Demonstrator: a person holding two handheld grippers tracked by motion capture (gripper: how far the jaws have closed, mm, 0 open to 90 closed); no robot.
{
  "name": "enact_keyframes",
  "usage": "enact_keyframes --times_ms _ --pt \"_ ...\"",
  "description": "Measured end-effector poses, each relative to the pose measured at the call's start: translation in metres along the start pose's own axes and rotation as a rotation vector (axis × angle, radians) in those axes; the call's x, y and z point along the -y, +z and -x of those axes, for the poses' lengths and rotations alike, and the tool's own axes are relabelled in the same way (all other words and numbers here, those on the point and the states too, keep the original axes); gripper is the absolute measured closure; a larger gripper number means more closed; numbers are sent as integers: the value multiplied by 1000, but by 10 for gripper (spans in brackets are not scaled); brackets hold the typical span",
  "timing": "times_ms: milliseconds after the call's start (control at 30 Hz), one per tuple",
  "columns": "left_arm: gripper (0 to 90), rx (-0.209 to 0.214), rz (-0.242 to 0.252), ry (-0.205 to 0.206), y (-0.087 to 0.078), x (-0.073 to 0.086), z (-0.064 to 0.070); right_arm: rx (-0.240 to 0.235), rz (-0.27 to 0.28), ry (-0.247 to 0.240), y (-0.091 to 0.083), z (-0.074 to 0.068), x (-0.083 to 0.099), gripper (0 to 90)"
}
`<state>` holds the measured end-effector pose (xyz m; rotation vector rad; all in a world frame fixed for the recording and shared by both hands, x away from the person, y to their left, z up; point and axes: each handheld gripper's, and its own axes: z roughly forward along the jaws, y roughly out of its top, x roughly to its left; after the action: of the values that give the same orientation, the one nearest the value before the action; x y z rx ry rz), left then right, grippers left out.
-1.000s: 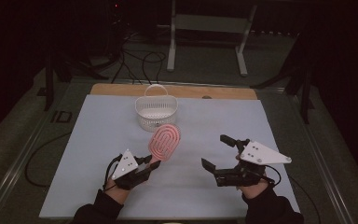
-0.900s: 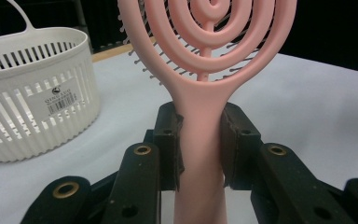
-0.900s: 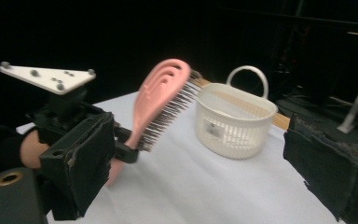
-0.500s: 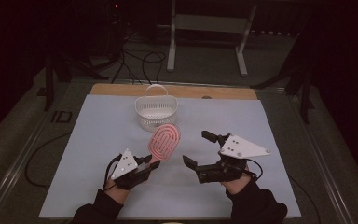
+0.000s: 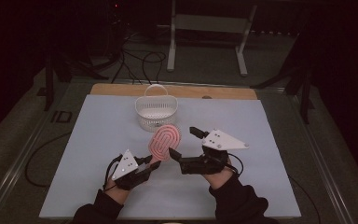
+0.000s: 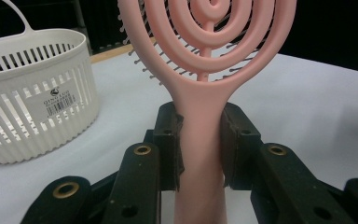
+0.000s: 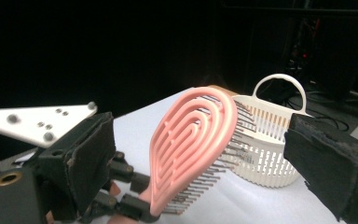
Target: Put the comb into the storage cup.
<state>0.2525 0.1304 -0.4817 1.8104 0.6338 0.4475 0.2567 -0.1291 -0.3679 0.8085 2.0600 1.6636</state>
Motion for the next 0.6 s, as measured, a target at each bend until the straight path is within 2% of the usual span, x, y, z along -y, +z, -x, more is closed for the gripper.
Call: enact_keyframes --times_ms 67,167,367,600 --pt "718 -1 1 1 0 0 0 31 1 27 5 -1 0 87" --pt "718 -2 0 2 0 0 0 47 4 79 11 1 1 87" --pt "718 -7 7 1 -1 0 -1 44 -25 156 22 2 7 87" --pt "718 -5 9 4 -1 0 0 31 -31 248 31 3 10 96"
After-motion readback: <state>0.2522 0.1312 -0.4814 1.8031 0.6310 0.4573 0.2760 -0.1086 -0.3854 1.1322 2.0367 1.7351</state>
